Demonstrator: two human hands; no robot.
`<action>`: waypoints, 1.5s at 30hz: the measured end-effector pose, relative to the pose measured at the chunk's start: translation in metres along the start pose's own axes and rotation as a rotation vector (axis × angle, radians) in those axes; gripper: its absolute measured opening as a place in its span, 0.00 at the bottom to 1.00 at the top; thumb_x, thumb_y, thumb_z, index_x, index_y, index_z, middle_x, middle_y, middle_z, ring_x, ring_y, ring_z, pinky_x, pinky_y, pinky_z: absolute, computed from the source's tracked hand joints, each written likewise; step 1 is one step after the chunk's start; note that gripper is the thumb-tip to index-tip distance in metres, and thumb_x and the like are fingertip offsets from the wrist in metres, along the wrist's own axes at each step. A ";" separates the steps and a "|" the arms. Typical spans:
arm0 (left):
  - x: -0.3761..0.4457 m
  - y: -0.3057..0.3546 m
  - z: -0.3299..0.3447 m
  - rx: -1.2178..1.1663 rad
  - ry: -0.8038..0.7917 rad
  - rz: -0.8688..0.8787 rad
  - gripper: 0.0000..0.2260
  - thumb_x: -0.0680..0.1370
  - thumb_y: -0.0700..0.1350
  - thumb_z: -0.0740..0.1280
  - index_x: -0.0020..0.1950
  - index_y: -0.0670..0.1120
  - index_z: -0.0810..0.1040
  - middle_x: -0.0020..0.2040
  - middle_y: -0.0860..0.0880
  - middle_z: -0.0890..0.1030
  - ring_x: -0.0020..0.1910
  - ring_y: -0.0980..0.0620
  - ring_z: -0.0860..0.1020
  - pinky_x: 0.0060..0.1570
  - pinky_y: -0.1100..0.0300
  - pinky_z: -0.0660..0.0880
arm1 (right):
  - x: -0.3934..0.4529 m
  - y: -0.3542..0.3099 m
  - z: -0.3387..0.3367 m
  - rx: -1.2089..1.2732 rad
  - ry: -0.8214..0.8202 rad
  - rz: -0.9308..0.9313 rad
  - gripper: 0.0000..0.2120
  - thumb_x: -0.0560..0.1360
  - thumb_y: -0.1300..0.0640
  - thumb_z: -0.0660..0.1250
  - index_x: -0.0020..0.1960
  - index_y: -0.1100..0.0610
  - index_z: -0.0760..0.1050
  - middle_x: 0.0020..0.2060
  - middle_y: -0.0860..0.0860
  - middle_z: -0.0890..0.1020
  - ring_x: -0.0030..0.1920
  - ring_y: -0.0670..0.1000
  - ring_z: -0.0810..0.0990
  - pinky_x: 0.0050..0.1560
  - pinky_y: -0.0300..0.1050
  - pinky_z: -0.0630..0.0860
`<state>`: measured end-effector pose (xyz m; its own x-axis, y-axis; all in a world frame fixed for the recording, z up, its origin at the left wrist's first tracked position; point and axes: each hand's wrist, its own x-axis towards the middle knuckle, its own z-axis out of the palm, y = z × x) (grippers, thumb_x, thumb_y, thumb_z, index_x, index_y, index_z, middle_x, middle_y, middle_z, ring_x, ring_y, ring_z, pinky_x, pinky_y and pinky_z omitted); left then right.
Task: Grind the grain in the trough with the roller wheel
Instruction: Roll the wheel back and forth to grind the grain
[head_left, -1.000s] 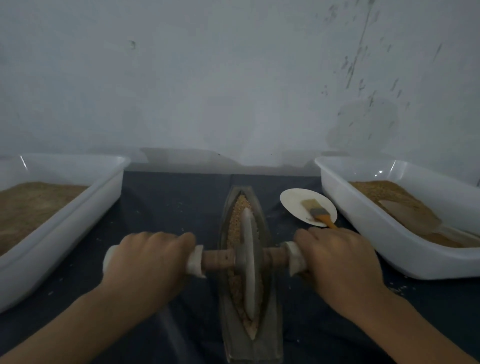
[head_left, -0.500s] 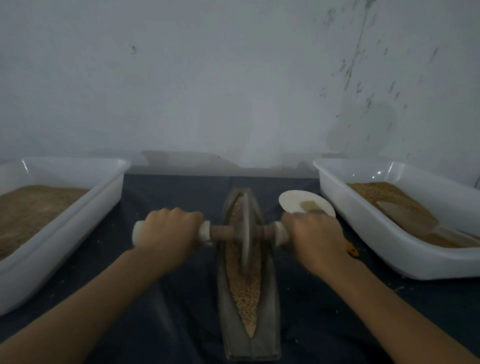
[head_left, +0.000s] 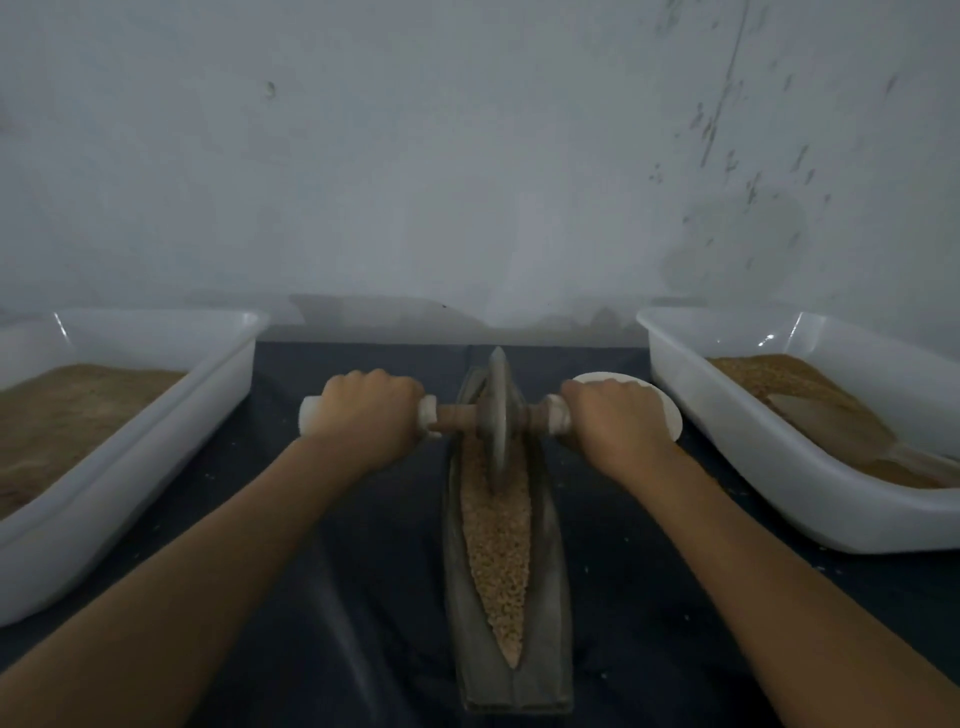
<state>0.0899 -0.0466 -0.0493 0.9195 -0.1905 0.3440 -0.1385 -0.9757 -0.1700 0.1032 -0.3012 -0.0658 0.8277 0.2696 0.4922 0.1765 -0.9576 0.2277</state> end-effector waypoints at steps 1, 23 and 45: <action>0.001 0.001 -0.002 0.002 -0.004 -0.001 0.05 0.74 0.54 0.64 0.42 0.55 0.70 0.44 0.50 0.80 0.42 0.46 0.78 0.38 0.55 0.67 | 0.000 -0.001 0.000 0.010 -0.007 0.008 0.09 0.73 0.48 0.68 0.47 0.51 0.72 0.38 0.50 0.79 0.35 0.53 0.74 0.34 0.45 0.65; -0.015 -0.001 0.015 -0.167 -0.035 -0.058 0.12 0.73 0.55 0.65 0.35 0.54 0.65 0.43 0.50 0.80 0.43 0.45 0.79 0.42 0.55 0.73 | 0.005 -0.012 -0.037 -0.155 -0.006 -0.117 0.09 0.71 0.54 0.70 0.48 0.52 0.72 0.42 0.49 0.80 0.41 0.53 0.79 0.35 0.45 0.61; -0.011 0.008 -0.014 0.071 0.054 0.067 0.05 0.75 0.53 0.65 0.45 0.54 0.71 0.45 0.50 0.79 0.43 0.47 0.78 0.38 0.55 0.66 | -0.023 -0.003 -0.009 0.131 -0.079 0.010 0.11 0.72 0.47 0.67 0.40 0.46 0.65 0.33 0.45 0.73 0.36 0.49 0.75 0.36 0.46 0.71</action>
<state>0.0733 -0.0543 -0.0412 0.8875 -0.2621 0.3790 -0.1704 -0.9509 -0.2585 0.0793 -0.3039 -0.0703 0.8681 0.2565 0.4250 0.2322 -0.9665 0.1089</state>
